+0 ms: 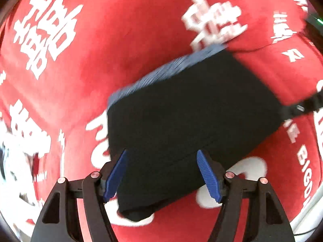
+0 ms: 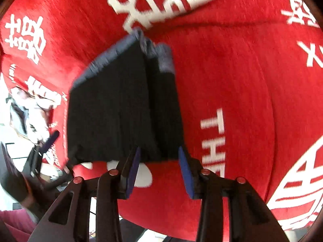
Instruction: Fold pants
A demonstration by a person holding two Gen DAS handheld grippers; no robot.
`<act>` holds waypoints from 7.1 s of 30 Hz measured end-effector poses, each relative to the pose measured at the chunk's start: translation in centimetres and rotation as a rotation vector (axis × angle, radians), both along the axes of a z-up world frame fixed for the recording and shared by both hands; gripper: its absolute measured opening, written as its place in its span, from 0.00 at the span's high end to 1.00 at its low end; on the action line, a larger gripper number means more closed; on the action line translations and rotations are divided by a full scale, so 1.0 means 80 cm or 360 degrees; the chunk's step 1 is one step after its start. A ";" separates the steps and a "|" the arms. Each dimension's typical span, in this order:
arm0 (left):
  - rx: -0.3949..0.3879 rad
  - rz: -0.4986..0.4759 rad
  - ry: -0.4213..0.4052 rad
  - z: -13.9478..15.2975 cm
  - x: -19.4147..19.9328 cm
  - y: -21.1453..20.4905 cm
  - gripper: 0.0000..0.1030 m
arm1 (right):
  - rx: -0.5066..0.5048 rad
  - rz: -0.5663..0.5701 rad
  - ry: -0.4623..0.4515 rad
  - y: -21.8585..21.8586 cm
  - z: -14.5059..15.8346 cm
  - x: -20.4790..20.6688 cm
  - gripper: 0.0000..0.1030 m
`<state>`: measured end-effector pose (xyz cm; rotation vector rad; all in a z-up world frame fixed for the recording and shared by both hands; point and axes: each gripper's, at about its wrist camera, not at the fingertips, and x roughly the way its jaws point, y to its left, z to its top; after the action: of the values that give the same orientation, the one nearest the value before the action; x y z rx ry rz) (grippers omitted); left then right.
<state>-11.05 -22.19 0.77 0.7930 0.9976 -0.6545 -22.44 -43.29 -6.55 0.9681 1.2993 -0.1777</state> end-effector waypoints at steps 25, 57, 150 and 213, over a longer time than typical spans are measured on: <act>-0.0059 0.0335 0.0489 -0.013 0.088 0.076 0.07 | 0.0038 -0.0115 0.0219 0.062 0.010 -0.026 0.39; 0.0049 0.0245 0.0666 0.005 0.121 0.143 0.07 | -0.0089 -0.0253 0.0232 0.177 0.054 0.011 0.00; 0.0172 0.0449 0.0685 0.019 0.123 0.031 0.07 | 0.0168 -0.0324 0.0046 -0.011 0.076 -0.034 0.00; -0.0242 0.0547 0.0909 -0.085 0.129 0.132 0.00 | 0.0502 -0.0008 -0.0159 0.092 -0.051 0.055 0.35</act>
<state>-0.72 -11.63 -6.06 0.2833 1.5403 -0.6592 -18.01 -35.95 -10.59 1.2315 1.2546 0.0740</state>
